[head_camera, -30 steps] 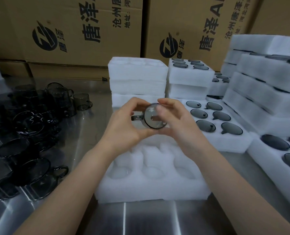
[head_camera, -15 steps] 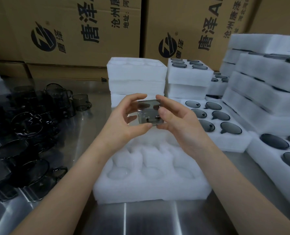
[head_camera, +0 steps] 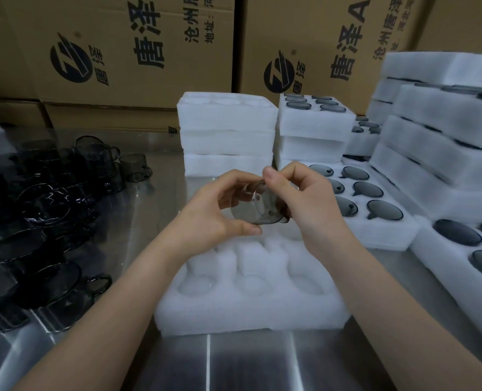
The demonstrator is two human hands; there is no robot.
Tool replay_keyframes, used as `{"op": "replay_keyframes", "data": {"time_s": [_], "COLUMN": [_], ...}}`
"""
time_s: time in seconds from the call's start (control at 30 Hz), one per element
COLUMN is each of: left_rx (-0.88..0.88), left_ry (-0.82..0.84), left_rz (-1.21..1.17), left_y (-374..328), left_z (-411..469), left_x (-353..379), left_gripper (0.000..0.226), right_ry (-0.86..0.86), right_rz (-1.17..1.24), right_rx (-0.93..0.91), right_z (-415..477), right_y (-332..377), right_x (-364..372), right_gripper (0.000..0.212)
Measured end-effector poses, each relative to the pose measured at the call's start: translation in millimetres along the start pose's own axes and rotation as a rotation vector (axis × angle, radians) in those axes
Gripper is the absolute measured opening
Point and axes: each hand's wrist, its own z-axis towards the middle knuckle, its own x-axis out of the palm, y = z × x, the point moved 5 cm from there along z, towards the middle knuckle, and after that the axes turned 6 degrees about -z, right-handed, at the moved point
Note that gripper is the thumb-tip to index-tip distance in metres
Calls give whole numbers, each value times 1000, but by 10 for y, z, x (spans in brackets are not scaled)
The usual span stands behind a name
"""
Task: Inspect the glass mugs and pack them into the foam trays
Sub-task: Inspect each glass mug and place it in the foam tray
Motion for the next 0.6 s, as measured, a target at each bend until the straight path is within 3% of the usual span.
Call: {"op": "replay_keyframes", "data": {"time_s": [0.13, 0.23, 0.33, 0.43, 0.6], "left_rx": [-35, -48, -49, -54, -70], "left_ry": [-31, -72, -82, -63, -25], "left_rz": [-112, -214, -250, -202, -65], "left_y": [39, 57, 48, 60, 63], "left_z": [6, 2, -3, -1, -1], "left_x": [-45, -93, -100, -79, -55], "left_gripper": [63, 68, 62, 56, 58], "right_ry": [138, 304, 403, 398, 251], "right_rz": [191, 351, 357, 249, 18], "right_rx": [90, 114, 126, 133, 94], "right_z": [44, 56, 49, 49, 25], "right_y": [-78, -84, -90, -122, -85], "right_x": [19, 65, 70, 52, 19], "right_gripper": [16, 29, 39, 41, 37]}}
